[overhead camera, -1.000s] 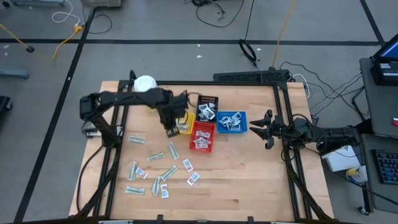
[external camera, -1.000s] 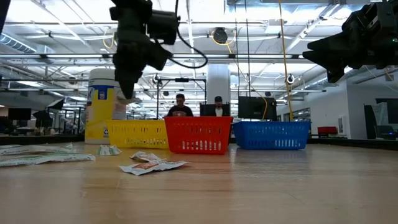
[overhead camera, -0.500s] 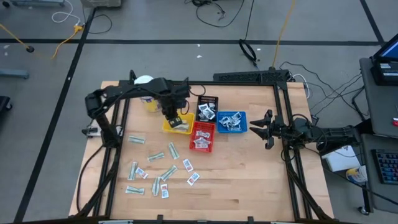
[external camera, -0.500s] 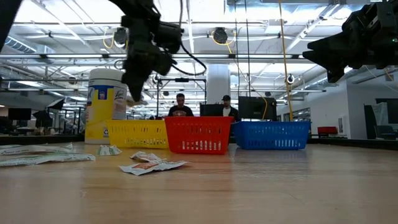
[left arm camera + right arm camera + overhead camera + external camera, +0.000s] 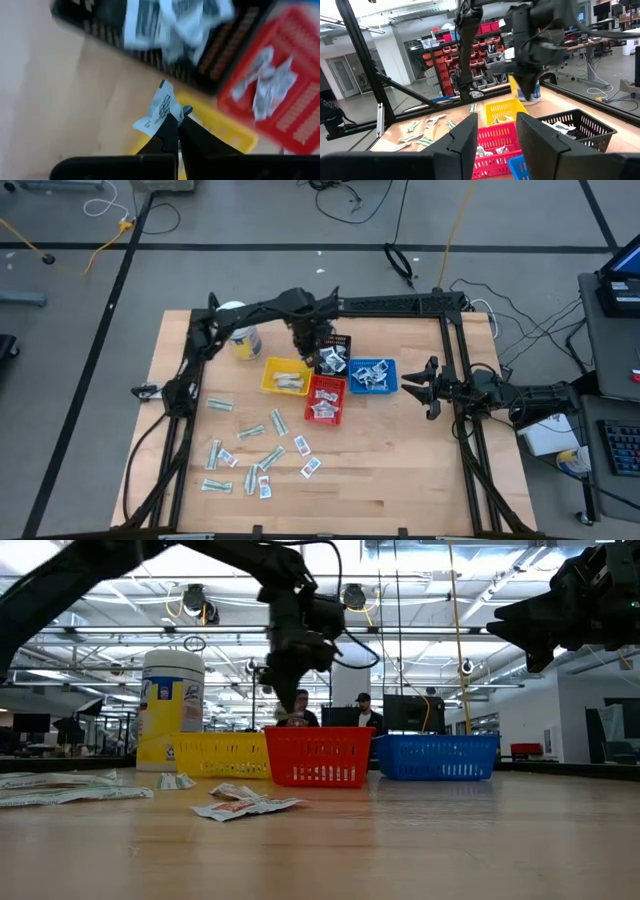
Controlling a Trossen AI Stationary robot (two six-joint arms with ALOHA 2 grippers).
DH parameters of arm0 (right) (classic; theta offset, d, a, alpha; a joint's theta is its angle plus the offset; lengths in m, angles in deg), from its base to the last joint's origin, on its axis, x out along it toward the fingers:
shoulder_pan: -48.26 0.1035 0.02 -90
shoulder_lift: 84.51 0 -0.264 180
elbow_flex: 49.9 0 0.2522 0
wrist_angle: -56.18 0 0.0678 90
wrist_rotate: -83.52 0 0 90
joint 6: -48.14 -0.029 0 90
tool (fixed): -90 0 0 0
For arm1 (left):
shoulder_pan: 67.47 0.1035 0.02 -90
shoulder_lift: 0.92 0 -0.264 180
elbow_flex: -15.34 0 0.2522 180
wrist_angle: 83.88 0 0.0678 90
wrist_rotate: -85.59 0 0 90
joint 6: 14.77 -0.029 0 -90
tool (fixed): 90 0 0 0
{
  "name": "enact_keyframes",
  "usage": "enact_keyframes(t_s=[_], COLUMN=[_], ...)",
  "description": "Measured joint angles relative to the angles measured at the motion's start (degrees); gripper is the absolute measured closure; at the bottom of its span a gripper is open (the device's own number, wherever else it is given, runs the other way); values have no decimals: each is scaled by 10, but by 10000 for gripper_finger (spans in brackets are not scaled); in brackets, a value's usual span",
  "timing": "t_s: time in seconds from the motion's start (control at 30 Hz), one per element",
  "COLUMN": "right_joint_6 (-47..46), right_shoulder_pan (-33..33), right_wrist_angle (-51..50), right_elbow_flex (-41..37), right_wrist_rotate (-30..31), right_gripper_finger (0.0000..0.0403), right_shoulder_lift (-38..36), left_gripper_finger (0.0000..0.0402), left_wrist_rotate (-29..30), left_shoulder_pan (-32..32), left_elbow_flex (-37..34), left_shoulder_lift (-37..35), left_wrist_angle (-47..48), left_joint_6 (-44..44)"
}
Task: Pick & Place First Aid Supplies
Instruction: Put the towelette pack into the black bin, then put the ointment pack into the red bin
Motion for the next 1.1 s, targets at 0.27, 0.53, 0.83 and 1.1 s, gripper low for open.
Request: enact_keyframes(t_s=[0.27,0.53,0.83,1.1], right_joint_6=[0,0,0,0], right_shoulder_pan=[0,0,0,0], right_wrist_angle=[0,0,0,0], right_elbow_flex=[0,0,0,0], right_wrist_rotate=[0,0,0,0], right_gripper_finger=[273,273,273,273], right_shoulder_lift=[0,0,0,0], left_gripper_finger=[400,401,383,261], left_wrist_rotate=[6,27,26,-26], left_shoulder_pan=[0,-1,-6,-3], left_elbow_flex=[119,77,20,21], left_shoulder_lift=[56,59,61,59], left_wrist_angle=[-47,-152,-196,-207], left_joint_6=[13,21,20,4])
